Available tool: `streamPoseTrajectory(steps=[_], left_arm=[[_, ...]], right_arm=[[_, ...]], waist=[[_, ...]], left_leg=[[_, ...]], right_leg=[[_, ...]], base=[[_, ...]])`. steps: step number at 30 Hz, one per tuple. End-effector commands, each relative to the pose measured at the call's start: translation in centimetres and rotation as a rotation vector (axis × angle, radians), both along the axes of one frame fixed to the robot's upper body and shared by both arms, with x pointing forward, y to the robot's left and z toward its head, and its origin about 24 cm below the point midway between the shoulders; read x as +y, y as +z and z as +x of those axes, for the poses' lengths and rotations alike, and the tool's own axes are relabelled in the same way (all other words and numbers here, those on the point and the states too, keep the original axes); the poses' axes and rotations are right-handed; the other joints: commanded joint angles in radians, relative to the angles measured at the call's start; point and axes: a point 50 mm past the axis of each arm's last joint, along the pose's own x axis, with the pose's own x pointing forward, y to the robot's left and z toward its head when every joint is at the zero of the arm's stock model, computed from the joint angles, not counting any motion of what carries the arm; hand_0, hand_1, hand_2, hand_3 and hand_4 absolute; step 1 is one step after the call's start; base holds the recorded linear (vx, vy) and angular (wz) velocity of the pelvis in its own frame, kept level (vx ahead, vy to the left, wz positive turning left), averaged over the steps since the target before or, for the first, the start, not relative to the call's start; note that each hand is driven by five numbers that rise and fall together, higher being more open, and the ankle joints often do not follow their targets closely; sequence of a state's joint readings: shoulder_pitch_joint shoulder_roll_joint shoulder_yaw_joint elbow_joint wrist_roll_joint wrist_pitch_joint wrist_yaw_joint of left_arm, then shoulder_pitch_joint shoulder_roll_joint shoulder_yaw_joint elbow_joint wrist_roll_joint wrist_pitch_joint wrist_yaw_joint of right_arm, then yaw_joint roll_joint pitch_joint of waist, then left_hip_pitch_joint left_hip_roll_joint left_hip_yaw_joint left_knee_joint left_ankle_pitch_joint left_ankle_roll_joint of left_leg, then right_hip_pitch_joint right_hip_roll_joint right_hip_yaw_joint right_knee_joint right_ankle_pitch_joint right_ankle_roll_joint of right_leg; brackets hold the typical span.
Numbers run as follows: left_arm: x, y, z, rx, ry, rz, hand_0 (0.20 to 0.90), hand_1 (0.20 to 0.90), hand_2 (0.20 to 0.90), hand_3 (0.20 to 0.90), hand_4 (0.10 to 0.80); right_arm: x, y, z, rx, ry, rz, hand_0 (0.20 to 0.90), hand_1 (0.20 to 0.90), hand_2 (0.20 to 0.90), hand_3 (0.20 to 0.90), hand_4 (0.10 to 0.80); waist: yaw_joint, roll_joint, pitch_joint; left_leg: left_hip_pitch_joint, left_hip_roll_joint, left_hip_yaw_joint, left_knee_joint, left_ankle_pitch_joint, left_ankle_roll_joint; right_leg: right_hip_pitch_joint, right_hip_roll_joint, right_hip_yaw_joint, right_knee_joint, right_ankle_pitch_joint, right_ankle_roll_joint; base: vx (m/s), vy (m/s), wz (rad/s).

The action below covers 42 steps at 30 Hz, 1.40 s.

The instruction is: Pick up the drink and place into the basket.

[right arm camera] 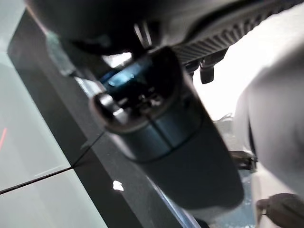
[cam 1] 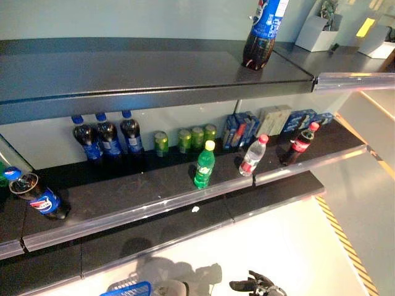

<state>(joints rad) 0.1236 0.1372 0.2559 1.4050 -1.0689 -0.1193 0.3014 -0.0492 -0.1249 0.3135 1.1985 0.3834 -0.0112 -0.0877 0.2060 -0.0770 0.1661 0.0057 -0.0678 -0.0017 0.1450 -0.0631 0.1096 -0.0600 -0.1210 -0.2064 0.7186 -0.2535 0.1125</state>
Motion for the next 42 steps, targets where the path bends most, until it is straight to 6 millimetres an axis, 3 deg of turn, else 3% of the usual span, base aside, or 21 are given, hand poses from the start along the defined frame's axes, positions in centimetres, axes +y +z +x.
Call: streamPoseTrajectory(steps=[1, 3, 5, 6, 7, 8, 10, 12, 14, 16, 21, 23, 25, 26, 30, 31, 32, 35, 37, 40, 42], left_arm=[[4.8, 1.5, 1.7, -0.055, -0.106, 0.219, 0.300, 0.300, 0.300, 0.200, 0.100], [5.3, 1.7, 2.6, -0.068, -0.144, 0.236, 0.300, 0.300, 0.300, 0.200, 0.100], [5.5, 1.8, 3.3, -0.085, -0.172, 0.247, 0.300, 0.300, 0.300, 0.200, 0.100], [5.5, 1.8, 3.4, -0.088, -0.173, 0.248, 0.300, 0.300, 0.300, 0.200, 0.100], [5.1, 1.8, 3.5, -0.095, -0.191, 0.264, 0.300, 0.300, 0.300, 0.200, 0.100], [5.1, 1.8, 3.4, -0.094, -0.191, 0.268, 0.300, 0.300, 0.300, 0.200, 0.100], [4.7, 1.8, 2.9, -0.106, -0.173, 0.285, 0.300, 0.300, 0.300, 0.200, 0.100], [4.4, 1.7, 3.5, -0.121, -0.270, 0.276, 0.300, 0.300, 0.300, 0.200, 0.100], [4.1, 1.7, 4.6, -0.156, -0.314, 0.272, 0.300, 0.300, 0.300, 0.200, 0.100], [4.0, 1.7, 5.6, -0.188, -0.386, 0.262, 0.300, 0.300, 0.300, 0.200, 0.100], [3.2, 1.5, 5.6, -0.220, -0.475, 0.235, 0.300, 0.300, 0.300, 0.200, 0.100], [2.9, 1.4, 5.6, -0.228, -0.517, 0.229, 0.300, 0.300, 0.300, 0.200, 0.100], [2.7, 1.4, 5.6, -0.233, -0.554, 0.224, 0.300, 0.300, 0.300, 0.200, 0.100], [2.5, 1.4, 5.8, -0.244, -0.606, 0.217, 0.300, 0.300, 0.300, 0.200, 0.100], [2.1, 1.3, 5.9, -0.270, -0.654, 0.193, 0.300, 0.300, 0.300, 0.200, 0.100], [2.1, 1.3, 6.0, -0.272, -0.658, 0.191, 0.300, 0.300, 0.300, 0.200, 0.100], [1.9, 1.3, 6.2, -0.281, -0.680, 0.190, 0.300, 0.300, 0.300, 0.200, 0.100], [1.7, 1.4, 6.6, -0.288, -0.706, 0.200, 0.300, 0.300, 0.300, 0.200, 0.100], [1.5, 1.3, 6.0, -0.280, -0.672, 0.202, 0.300, 0.300, 0.300, 0.200, 0.100], [2.2, 1.4, 6.2, -0.244, -0.667, 0.197, 0.300, 0.300, 0.300, 0.200, 0.100], [3.2, 1.6, 6.4, -0.243, -0.617, 0.194, 0.300, 0.300, 0.300, 0.200, 0.100]], right_arm=[[-1.5, 0.8, 1.5, -0.103, -0.107, -0.020, 0.900, 0.900, 0.900, 0.900, 0.800], [-1.7, 0.8, 1.7, -0.110, -0.151, -0.014, 0.900, 0.900, 0.900, 0.900, 0.800], [-1.7, 0.9, 2.2, -0.109, -0.158, -0.008, 0.900, 0.900, 0.900, 0.900, 0.800], [-1.8, 1.0, 2.2, -0.109, -0.156, -0.008, 0.900, 0.900, 0.900, 0.900, 0.800], [-1.6, 1.0, 2.5, -0.103, -0.140, 0.003, 0.900, 0.900, 0.900, 0.900, 0.800], [-1.6, 1.0, 2.5, -0.101, -0.136, 0.005, 0.900, 0.900, 0.900, 0.900, 0.800], [-1.2, 1.1, 2.7, -0.078, -0.102, 0.012, 0.900, 0.900, 0.900, 0.900, 0.800], [-1.5, 1.2, 2.9, -0.095, -0.082, -0.003, 0.900, 0.900, 0.900, 0.900, 0.800], [-2.5, 1.0, 1.8, -0.078, -0.176, -0.007, 0.900, 0.900, 0.900, 0.900, 0.800], [-3.8, 0.9, 0.9, -0.083, -0.228, -0.021, 0.900, 0.900, 0.900, 0.900, 0.800], [-6.0, 0.9, -0.2, -0.071, -0.320, -0.038, 0.900, 0.900, 0.900, 0.900, 0.800], [-6.1, 0.8, -0.7, -0.062, -0.380, -0.029, 0.900, 0.900, 0.900, 0.900, 0.800], [-6.1, 0.7, -1.0, -0.062, -0.403, -0.022, 0.900, 0.900, 0.900, 0.900, 0.800], [-6.0, 0.6, -1.3, -0.063, -0.420, -0.020, 0.900, 0.900, 0.900, 0.900, 0.800], [-5.7, 0.6, -1.3, -0.072, -0.420, -0.027, 0.900, 0.900, 0.900, 0.900, 0.800], [-5.8, 0.6, -1.2, -0.075, -0.422, -0.028, 0.900, 0.900, 0.900, 0.900, 0.800], [-5.6, 0.8, -0.7, -0.092, -0.435, -0.026, 0.900, 0.900, 0.900, 0.900, 0.800], [-5.2, 0.9, -0.1, -0.122, -0.429, -0.018, 0.900, 0.900, 0.900, 0.900, 0.800], [-4.5, 1.1, 0.3, -0.145, -0.381, -0.012, 0.900, 0.900, 0.900, 0.900, 0.800], [-4.1, 1.1, 0.1, -0.158, -0.379, -0.014, 0.900, 0.900, 0.900, 0.900, 0.800], [-4.3, 1.2, 0.5, -0.157, -0.355, -0.011, 0.900, 0.900, 0.900, 0.900, 0.800]], waist=[[-0.044, -0.001, 0.012], [-0.070, -0.009, 0.023], [-0.086, -0.009, 0.026], [-0.088, -0.007, 0.028], [-0.081, -0.016, 0.021], [-0.080, -0.017, 0.020], [-0.064, -0.032, 0.017], [-0.054, -0.047, 0.021], [-0.063, -0.046, 0.031], [-0.074, -0.051, 0.036], [-0.106, -0.045, 0.002], [-0.127, -0.022, -0.025], [-0.140, -0.003, -0.042], [-0.150, 0.015, -0.059], [-0.176, 0.055, -0.085], [-0.180, 0.049, -0.083], [-0.177, 0.047, -0.077], [-0.196, 0.026, -0.041], [-0.214, 0.029, -0.011], [-0.252, 0.031, -0.002], [-0.238, 0.046, 0.008]], left_leg=[[0.018, 0.004, -0.142, -0.037, -0.027, -0.069], [0.050, 0.038, -0.195, -0.029, -0.075, -0.100], [0.090, 0.100, -0.232, -0.038, -0.106, -0.130], [0.098, 0.110, -0.236, -0.042, -0.108, -0.134], [0.095, 0.177, -0.240, -0.053, -0.090, -0.166], [0.092, 0.185, -0.241, -0.053, -0.087, -0.171], [0.085, 0.260, -0.219, -0.059, -0.040, -0.210], [0.019, 0.339, -0.125, -0.088, 0.085, -0.232], [-0.047, 0.359, 0.029, -0.081, 0.155, -0.228], [-0.076, 0.316, 0.123, -0.011, 0.110, -0.209], [-0.030, 0.088, 0.257, 0.189, -0.067, -0.148], [0.039, 0.042, 0.288, 0.216, -0.057, -0.158], [0.078, 0.019, 0.273, 0.225, -0.022, -0.173], [0.123, -0.022, 0.226, 0.242, 0.011, -0.191], [0.230, -0.034, 0.168, 0.062, -0.060, -0.169], [0.227, -0.045, 0.175, 0.037, -0.044, -0.155], [0.241, -0.056, 0.150, -0.024, -0.141, -0.117], [0.235, -0.101, 0.074, -0.114, -0.183, -0.051], [0.215, -0.104, 0.044, -0.152, -0.158, -0.025], [0.173, -0.087, 0.026, -0.148, -0.118, -0.026], [0.133, -0.035, 0.112, -0.116, -0.092, -0.042]], right_leg=[[-0.064, -0.109, 0.093, -0.515, 0.404, 0.039], [-0.076, -0.155, 0.174, -0.654, 0.479, 0.074], [-0.071, -0.141, 0.237, -0.673, 0.479, 0.092], [-0.068, -0.137, 0.239, -0.669, 0.475, 0.093], [-0.030, -0.108, 0.224, -0.648, 0.387, 0.101], [-0.025, -0.104, 0.220, -0.644, 0.376, 0.100], [0.003, -0.088, 0.155, -0.621, 0.329, 0.080], [0.028, -0.041, 0.088, -0.604, 0.281, 0.032], [0.051, -0.027, -0.008, -0.618, 0.270, 0.009], [0.066, -0.030, -0.083, -0.643, 0.272, -0.006], [0.075, 0.002, -0.201, -0.680, 0.285, -0.045], [0.067, 0.040, -0.243, -0.680, 0.274, -0.070], [0.056, 0.069, -0.268, -0.674, 0.264, -0.090], [0.033, 0.094, -0.303, -0.674, 0.269, -0.109], [-0.048, 0.166, -0.288, -0.652, 0.257, -0.108], [-0.059, 0.153, -0.308, -0.653, 0.281, -0.113], [-0.092, 0.160, -0.290, -0.643, 0.303, -0.087], [-0.204, 0.115, -0.283, -0.553, 0.466, -0.025], [-0.269, 0.104, -0.220, -0.420, 0.542, 0.023], [-0.297, 0.143, -0.021, -0.358, 0.520, 0.028], [-0.240, 0.028, -0.017, -0.305, 0.458, 0.037]], base=[[0.263, -0.691, 1.22], [0.297, -0.705, 1.41], [0.230, -0.595, 1.10], [0.133, -0.624, 1.14], [0.074, -0.498, 0.87], [0.074, -0.700, 0.92], [-0.008, -0.505, 0.75], [-0.108, -0.540, 0.39], [-0.164, -0.475, 0.76], [-0.207, -0.374, 1.67], [-0.198, -0.282, 0.57], [-0.153, -0.229, 0.77], [-0.179, -0.160, 1.21], [-0.216, -0.114, 1.65], [-0.236, 0.005, 1.42], [-0.185, 0.047, 0.05], [-0.297, 0.108, 0.23], [-0.246, 0.095, -0.05], [-0.338, 0.053, -0.10], [-0.318, -0.081, -0.33], [-0.343, -0.146, -0.14]])
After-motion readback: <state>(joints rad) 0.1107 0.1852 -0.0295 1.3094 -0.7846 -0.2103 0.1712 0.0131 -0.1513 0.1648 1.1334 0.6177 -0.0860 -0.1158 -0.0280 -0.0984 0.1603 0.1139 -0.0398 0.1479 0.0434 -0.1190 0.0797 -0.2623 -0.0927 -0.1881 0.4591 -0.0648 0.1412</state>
